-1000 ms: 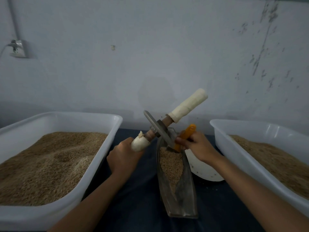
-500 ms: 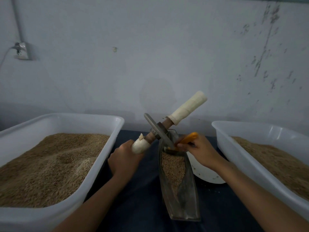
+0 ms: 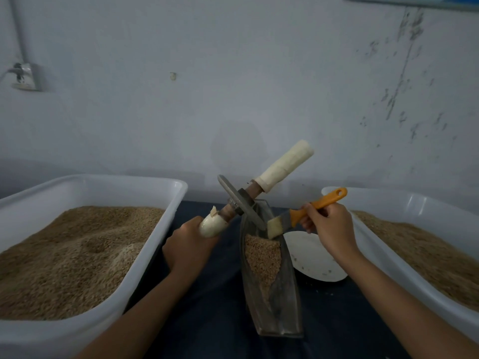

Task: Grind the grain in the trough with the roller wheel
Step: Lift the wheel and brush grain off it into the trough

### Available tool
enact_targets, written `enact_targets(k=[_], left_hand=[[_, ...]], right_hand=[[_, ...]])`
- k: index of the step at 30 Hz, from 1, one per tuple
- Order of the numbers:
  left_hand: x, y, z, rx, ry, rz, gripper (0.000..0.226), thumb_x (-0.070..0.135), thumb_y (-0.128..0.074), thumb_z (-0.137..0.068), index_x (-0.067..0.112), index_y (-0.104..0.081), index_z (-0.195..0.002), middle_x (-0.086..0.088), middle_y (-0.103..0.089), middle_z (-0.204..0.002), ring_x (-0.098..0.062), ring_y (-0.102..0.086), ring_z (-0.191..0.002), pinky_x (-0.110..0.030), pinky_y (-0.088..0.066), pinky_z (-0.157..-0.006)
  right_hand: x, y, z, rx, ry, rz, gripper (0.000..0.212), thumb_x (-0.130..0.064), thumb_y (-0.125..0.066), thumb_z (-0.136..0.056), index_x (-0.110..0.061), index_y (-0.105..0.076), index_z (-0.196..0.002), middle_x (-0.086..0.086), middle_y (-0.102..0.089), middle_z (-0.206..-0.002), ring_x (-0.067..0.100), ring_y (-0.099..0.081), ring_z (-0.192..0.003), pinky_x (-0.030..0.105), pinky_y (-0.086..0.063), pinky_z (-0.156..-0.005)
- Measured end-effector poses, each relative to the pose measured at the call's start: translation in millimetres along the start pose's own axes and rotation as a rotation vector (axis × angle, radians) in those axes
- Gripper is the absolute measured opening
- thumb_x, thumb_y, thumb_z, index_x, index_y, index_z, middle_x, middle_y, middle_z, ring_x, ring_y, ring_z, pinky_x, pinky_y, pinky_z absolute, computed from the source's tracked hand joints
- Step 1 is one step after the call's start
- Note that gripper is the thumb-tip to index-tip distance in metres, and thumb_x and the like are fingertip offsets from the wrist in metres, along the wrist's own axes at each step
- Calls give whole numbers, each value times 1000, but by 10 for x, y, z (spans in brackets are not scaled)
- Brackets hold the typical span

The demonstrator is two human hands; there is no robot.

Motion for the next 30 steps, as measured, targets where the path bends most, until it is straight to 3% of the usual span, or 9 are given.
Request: enact_targets(k=[4, 8, 11, 15, 21, 25, 27, 30], left_hand=[[1, 4, 9, 25, -18, -8, 14, 35, -68, -81, 29, -55, -79, 8, -62, -75, -15, -62, -75, -37, -52, -73], [-23, -12, 2, 33, -20, -20, 16, 36, -67, -83, 32, -52, -78, 10, -57, -72, -14, -61, -74, -32, -50, -72], [-20, -22, -2, 35, -28, -25, 15, 36, -67, -83, 30, -54, -80, 9, -59, -73, -14, -61, -74, -32, -51, -72], [-18, -23, 1, 32, -41, -21, 14, 35, -68, -82, 28, -56, -83, 8, -61, -76, -14, -61, -76, -34, -52, -73], [-9, -33, 8, 30, -57, -57, 15, 39, -67, -81, 28, -60, -85, 9, -60, -75, -14, -61, -74, -33, -52, -69], [0, -40, 9, 31, -79, -71, 17, 40, -69, -80, 27, -61, -88, 11, -59, -74, -11, -60, -73, -29, -48, -64], [4, -49, 11, 21, -85, -89, 18, 40, -69, -80, 27, -60, -88, 11, -58, -75, -9, -58, -73, -27, -44, -62], [12, -60, 15, 8, -89, -78, 17, 40, -69, -79, 28, -60, -88, 11, -59, -75, -9, -59, -73, -26, -43, -60]], right_hand=[[-16, 135, -36, 124, 16, 42, 39, -14, -56, -96, -2, -63, -60, 7, -62, -53, 20, -60, -49, 33, -51, -53], [-52, 58, -33, 41, 7, 46, 36, -14, -57, -95, -2, -64, -62, 5, -64, -54, 16, -60, -48, 30, -50, -52], [-30, 169, -38, 138, -2, 53, 39, -16, -54, -96, -2, -62, -61, 6, -62, -53, 18, -60, -50, 33, -49, -54], [-63, 123, -26, 65, 17, 33, 37, -16, -55, -97, -1, -63, -64, 5, -63, -54, 13, -58, -47, 29, -48, -52], [-110, 202, 6, 95, 43, 22, 36, -19, -53, -98, -1, -62, -68, 7, -63, -56, 13, -58, -47, 30, -47, -52], [-192, 411, 183, 245, 144, 6, 31, -20, -53, -98, -5, -62, -73, 4, -61, -58, 12, -58, -50, 35, -49, -52], [-250, 457, 303, 211, 216, 76, 22, -20, -55, -97, -12, -66, -79, 0, -61, -60, 11, -59, -55, 31, -49, -53], [-358, 393, 544, 22, 420, 349, 14, -19, -58, -92, -17, -72, -96, -5, -65, -71, 6, -59, -58, 26, -51, -55]])
Point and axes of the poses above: each hand's wrist, its own z-axis away from the middle knuckle, its own y-axis out of the back of the hand, x = y × z, the point moved 8 cm from there along -z, towards the middle knuckle
